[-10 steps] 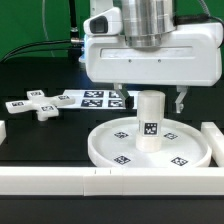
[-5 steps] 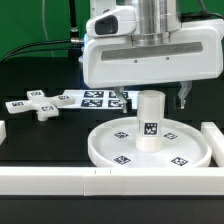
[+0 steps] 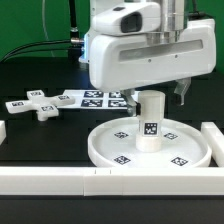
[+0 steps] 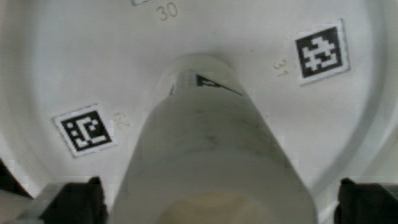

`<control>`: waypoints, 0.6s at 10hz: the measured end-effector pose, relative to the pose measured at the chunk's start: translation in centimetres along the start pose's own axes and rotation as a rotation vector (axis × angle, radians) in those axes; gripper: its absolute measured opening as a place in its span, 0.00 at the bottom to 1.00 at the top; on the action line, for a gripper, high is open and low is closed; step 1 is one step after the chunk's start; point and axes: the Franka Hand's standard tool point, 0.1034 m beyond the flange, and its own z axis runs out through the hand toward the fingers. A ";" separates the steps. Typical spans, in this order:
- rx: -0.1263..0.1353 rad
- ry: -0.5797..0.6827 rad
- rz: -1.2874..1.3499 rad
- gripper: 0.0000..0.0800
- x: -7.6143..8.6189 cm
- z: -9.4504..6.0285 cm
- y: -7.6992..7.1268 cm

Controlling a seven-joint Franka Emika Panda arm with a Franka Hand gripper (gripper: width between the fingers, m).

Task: Assemble round table

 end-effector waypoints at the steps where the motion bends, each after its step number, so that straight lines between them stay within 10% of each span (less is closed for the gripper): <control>1: -0.001 -0.002 -0.058 0.81 0.0 0.0 -0.1; 6: -0.008 -0.006 -0.333 0.81 -0.2 0.0 0.3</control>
Offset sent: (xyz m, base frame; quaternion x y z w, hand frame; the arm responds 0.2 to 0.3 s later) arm 0.0000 0.0000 0.0000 0.0000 0.0000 -0.1296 0.9916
